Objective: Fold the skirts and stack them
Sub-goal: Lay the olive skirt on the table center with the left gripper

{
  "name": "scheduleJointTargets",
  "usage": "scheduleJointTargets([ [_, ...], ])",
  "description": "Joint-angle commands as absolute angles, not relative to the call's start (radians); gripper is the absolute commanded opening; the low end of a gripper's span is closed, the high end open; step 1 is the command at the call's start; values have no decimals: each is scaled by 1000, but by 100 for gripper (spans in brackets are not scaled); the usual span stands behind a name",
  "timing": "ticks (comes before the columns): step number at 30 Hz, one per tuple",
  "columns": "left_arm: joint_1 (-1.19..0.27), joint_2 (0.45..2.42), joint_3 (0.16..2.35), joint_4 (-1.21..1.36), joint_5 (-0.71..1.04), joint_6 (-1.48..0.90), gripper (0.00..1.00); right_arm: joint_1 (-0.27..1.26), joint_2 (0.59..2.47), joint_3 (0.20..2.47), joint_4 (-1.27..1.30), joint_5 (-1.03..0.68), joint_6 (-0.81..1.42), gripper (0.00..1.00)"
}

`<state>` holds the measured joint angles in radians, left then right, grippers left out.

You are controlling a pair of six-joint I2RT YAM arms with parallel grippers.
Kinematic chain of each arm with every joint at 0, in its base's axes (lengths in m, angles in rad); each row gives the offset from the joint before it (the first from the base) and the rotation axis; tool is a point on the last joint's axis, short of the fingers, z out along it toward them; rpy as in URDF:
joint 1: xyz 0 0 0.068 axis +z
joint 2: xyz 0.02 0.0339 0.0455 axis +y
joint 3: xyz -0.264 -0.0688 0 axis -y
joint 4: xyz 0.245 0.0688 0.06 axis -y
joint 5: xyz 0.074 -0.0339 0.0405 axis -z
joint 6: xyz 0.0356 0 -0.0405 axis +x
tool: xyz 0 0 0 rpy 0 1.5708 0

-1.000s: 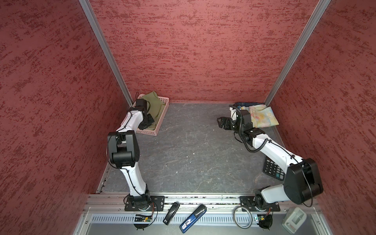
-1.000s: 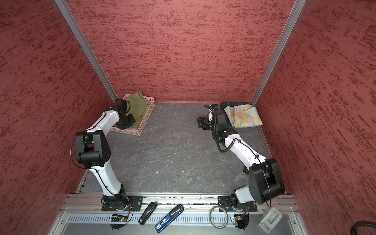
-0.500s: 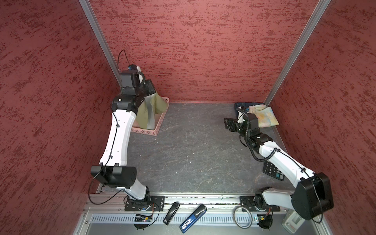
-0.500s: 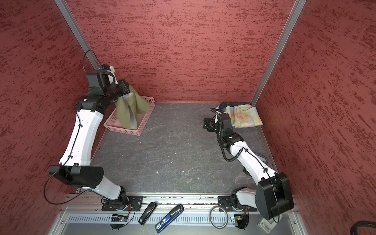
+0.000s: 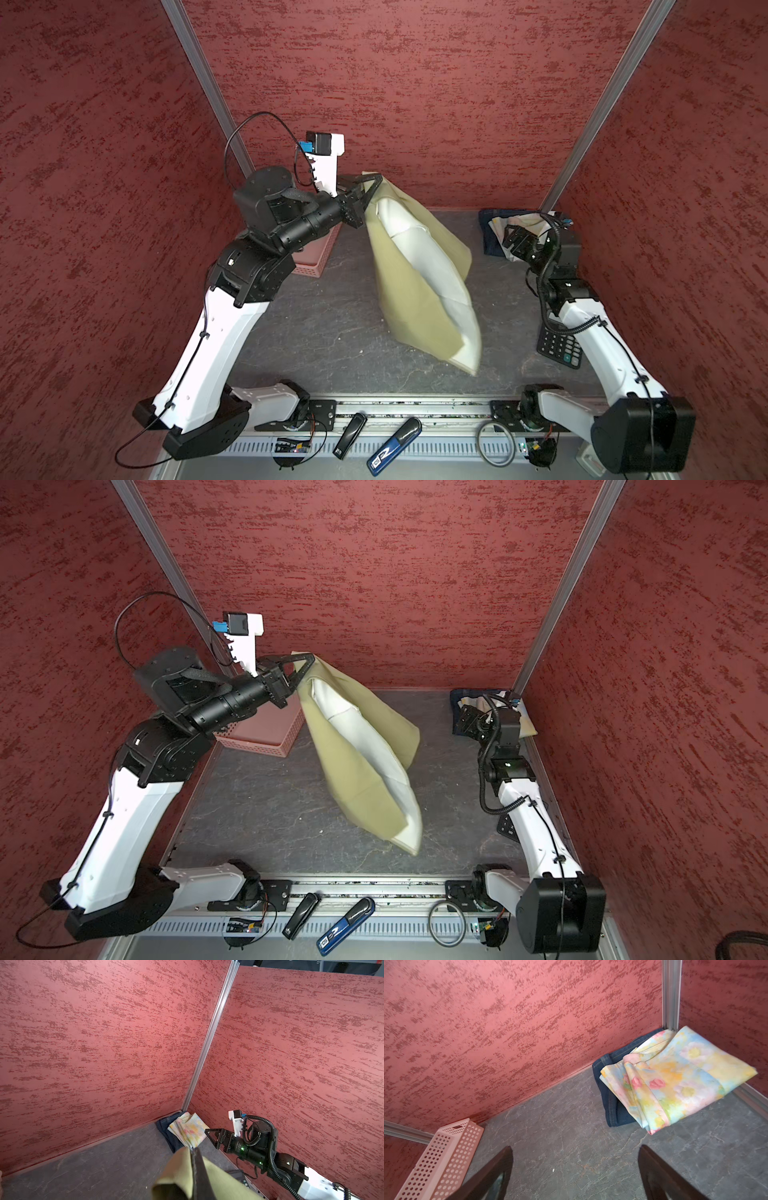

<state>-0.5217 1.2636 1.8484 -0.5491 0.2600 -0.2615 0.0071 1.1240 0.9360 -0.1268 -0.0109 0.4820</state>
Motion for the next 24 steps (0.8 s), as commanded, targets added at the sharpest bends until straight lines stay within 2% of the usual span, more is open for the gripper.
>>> scheduleJointTargets([
  [1,-502,1330,1816,-508,268,-300,0,-3,1112,962,-170,-12,480,95],
  [5,-405,1477,1663,-446,340,-409,0,-4,1100,950,-188,-8,478,96],
  [6,-376,1526,1606,-414,380,-432,19,-4,1096,948,-194,-15,471,97],
  [7,-355,1574,1557,-403,375,-434,54,-4,1090,947,-200,-24,459,98],
  [8,-342,1612,1536,-415,349,-425,66,-4,1084,948,-211,-27,448,99],
  [9,-325,1652,1517,-423,337,-411,71,-3,1075,944,-226,-38,434,99],
  [11,-296,1687,1490,-430,324,-416,89,-3,1065,938,-251,-78,401,99],
  [12,-284,1685,1474,-424,325,-423,93,-1,1070,938,-272,-101,386,99],
  [15,-283,1628,1435,-408,287,-401,97,25,1110,921,-319,-164,376,99],
  [21,-380,1492,1329,-385,284,-276,95,66,1235,801,-243,-365,413,98],
  [24,-416,1497,1265,-385,236,-271,95,67,1328,766,-168,-442,440,97],
])
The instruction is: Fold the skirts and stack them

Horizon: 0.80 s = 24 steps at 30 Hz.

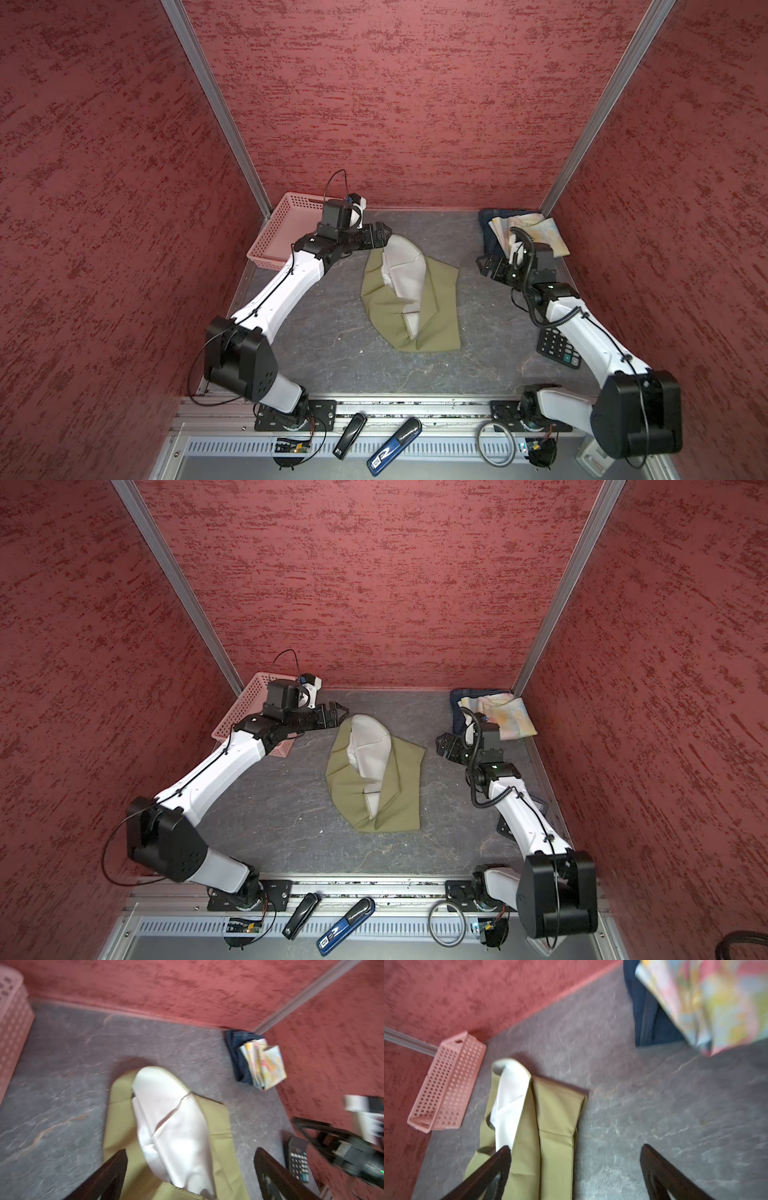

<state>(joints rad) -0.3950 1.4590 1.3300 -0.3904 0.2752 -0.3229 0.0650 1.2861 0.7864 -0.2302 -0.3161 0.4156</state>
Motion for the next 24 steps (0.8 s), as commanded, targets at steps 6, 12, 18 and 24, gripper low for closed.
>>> scheduleJointTargets([
  [6,-421,1688,1306,-400,167,-313,95,68,1597,859,-14,-569,507,92],
  [12,-414,1884,1504,-475,93,-360,90,74,1771,931,80,-578,571,87],
  [18,-410,2059,1688,-502,68,-405,88,96,1887,968,143,-585,607,80],
  [24,-393,2229,1878,-531,33,-343,87,136,1941,1005,184,-580,629,58],
])
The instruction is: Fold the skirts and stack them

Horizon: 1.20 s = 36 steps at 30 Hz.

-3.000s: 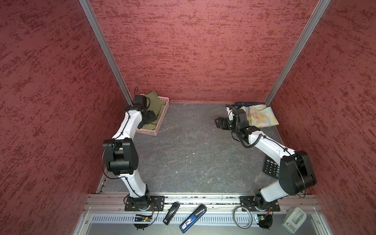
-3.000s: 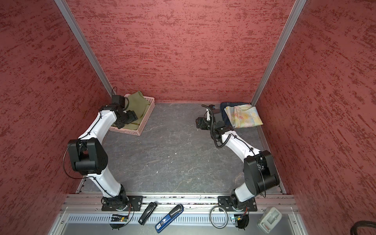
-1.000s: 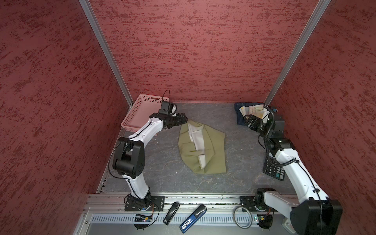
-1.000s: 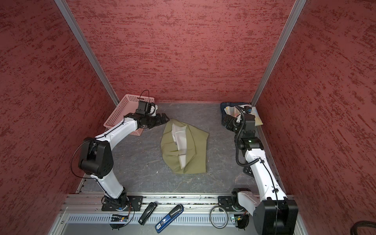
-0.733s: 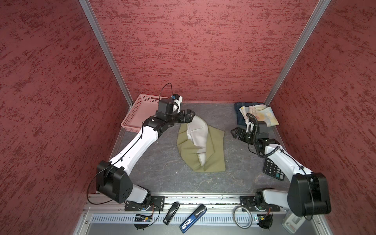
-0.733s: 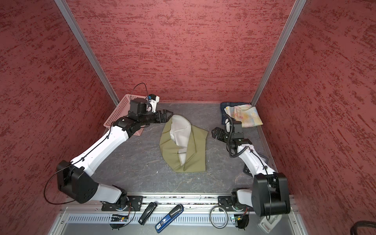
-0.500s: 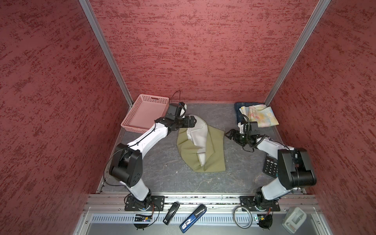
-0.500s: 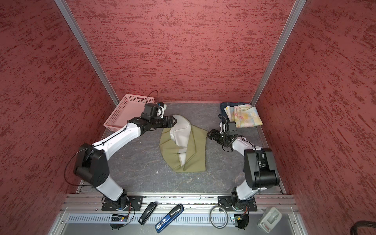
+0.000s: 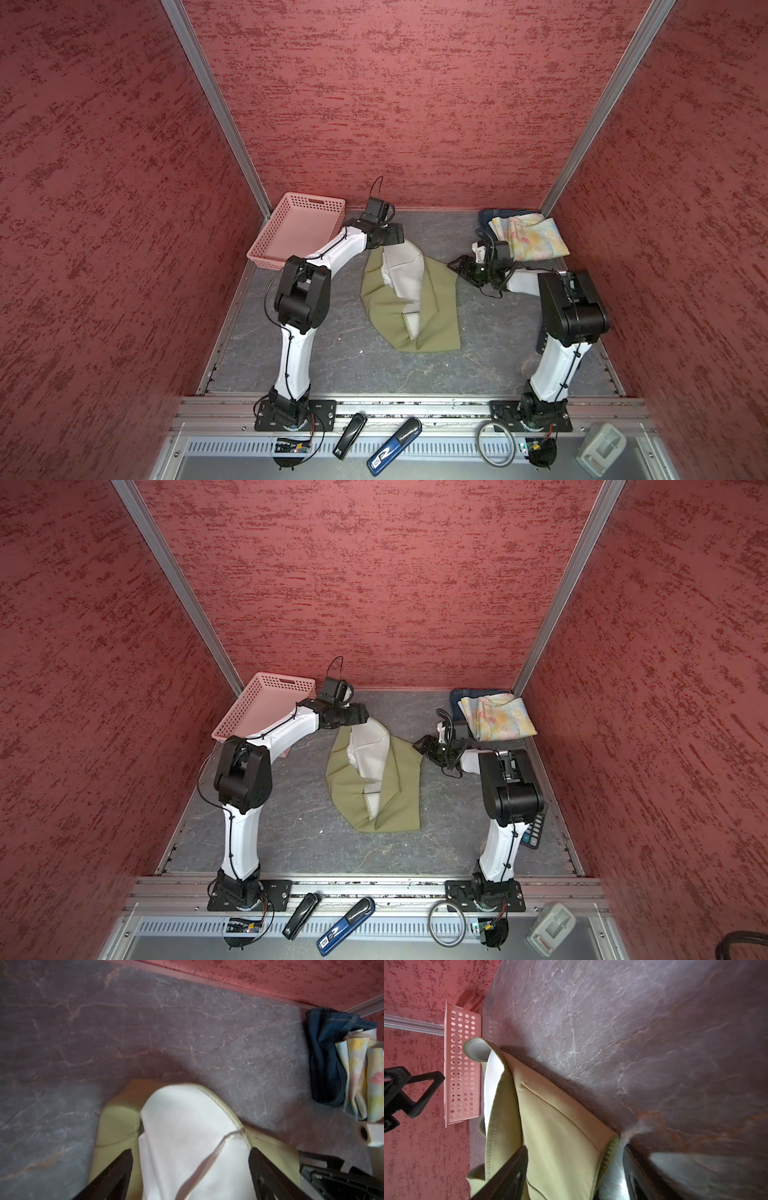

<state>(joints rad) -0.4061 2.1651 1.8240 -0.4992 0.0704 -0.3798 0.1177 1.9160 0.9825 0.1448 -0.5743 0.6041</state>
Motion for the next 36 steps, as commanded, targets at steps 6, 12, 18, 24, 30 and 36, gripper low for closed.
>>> scheduleJointTargets([
  [6,-360,2316,1940,-428,54,-292,66,140,1903,1038,216,-549,631,0],
  [12,-320,2287,1956,-310,152,-320,0,141,1703,1112,84,-460,553,0],
  [18,-273,1992,1740,-143,312,-336,0,141,1487,1258,-171,-322,416,0],
  [24,-212,1629,1395,-30,369,-359,0,141,1325,1396,-305,-243,329,0],
  [30,-202,1462,1178,-5,383,-411,26,141,1299,1592,-442,-268,259,0],
  [36,-244,1461,1080,91,409,-481,73,141,1348,1835,-571,-366,218,0],
])
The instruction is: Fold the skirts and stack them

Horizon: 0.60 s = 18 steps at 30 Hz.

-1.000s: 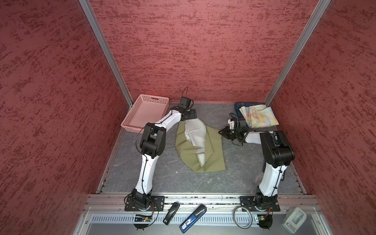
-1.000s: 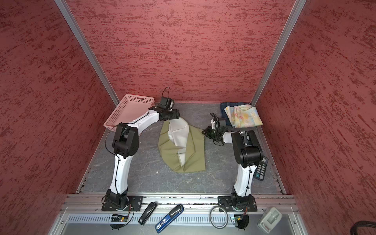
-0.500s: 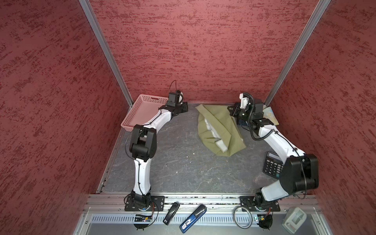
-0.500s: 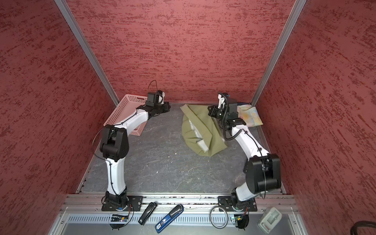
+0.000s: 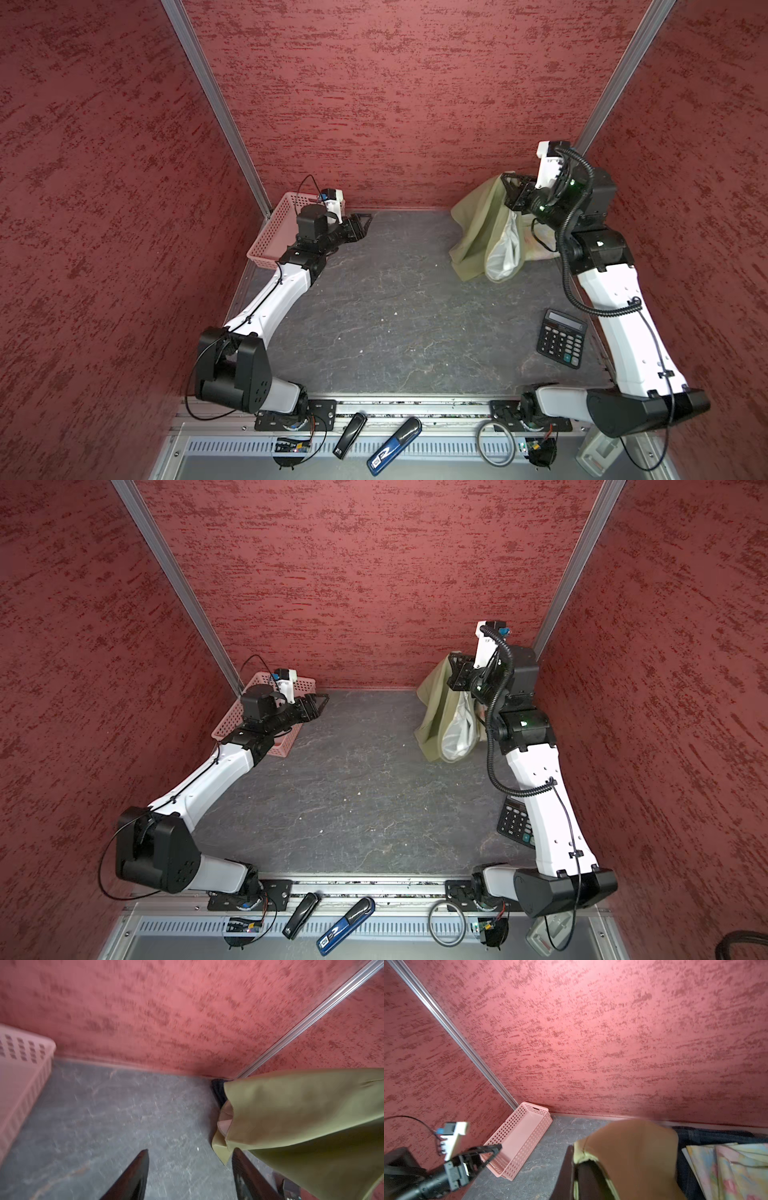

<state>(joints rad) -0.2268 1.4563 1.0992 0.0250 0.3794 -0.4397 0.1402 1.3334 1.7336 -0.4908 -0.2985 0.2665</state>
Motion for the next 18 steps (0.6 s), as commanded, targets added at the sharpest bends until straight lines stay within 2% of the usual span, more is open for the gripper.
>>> scheduleJointTargets([
  [1,-251,1466,1067,109,412,-493,75,141,1355,1870,-589,-394,214,0],
  [4,-274,1492,1038,166,437,-556,80,141,1360,1921,-598,-457,225,0],
  [9,-305,1566,979,379,530,-736,84,141,1348,1923,-568,-559,265,0],
  [18,-358,1648,847,706,620,-1094,92,141,1360,1959,-560,-601,305,0],
])
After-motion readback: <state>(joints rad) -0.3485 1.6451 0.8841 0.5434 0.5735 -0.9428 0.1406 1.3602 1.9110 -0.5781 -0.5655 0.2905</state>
